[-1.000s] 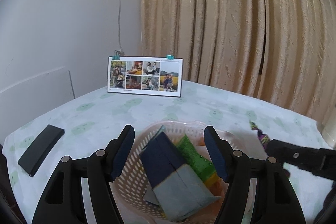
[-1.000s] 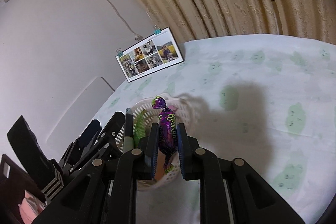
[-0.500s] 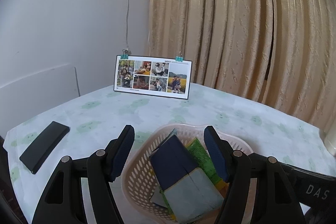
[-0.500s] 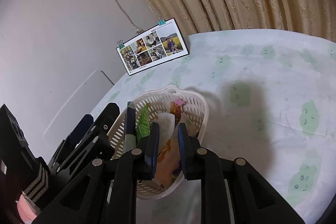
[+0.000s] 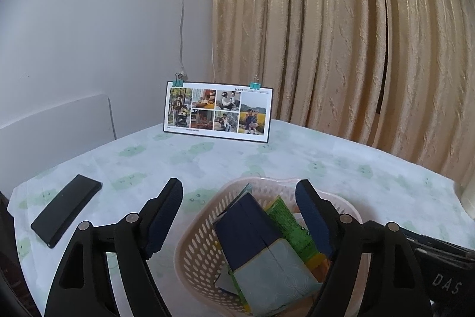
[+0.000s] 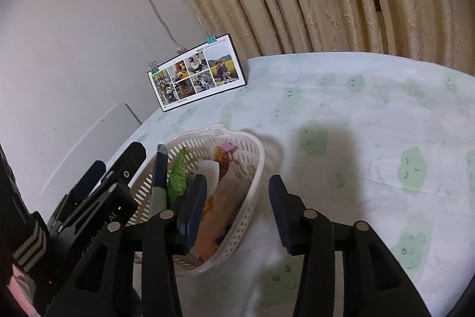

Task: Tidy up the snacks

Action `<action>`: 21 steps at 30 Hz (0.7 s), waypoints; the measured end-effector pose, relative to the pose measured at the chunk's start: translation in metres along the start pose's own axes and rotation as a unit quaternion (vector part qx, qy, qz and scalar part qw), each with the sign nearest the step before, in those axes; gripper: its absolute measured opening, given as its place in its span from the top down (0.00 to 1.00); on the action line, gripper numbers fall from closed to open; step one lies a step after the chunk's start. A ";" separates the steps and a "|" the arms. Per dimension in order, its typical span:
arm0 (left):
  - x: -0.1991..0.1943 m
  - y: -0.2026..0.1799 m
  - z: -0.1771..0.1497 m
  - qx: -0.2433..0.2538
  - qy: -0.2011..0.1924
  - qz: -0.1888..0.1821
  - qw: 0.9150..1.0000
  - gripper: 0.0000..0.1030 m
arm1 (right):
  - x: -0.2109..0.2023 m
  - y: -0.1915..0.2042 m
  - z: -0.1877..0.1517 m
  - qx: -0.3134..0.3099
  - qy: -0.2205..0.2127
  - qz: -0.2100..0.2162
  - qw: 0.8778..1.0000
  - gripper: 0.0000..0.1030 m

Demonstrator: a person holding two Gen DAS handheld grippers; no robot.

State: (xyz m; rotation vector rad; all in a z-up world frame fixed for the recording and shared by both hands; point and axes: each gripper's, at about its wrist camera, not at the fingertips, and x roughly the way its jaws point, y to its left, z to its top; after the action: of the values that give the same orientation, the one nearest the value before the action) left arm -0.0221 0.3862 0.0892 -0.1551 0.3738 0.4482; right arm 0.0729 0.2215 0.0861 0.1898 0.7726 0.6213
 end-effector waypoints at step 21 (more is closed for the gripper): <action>-0.008 0.020 -0.008 0.041 0.016 0.036 0.998 0.07 | -0.022 0.017 -0.029 -0.086 -0.017 -0.087 0.992 0.11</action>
State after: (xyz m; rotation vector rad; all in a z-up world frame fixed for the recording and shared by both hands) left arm -0.0408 0.3989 0.0835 -0.0696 0.4286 0.5003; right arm 0.0332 0.2203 0.0849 -0.0253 0.6900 0.5158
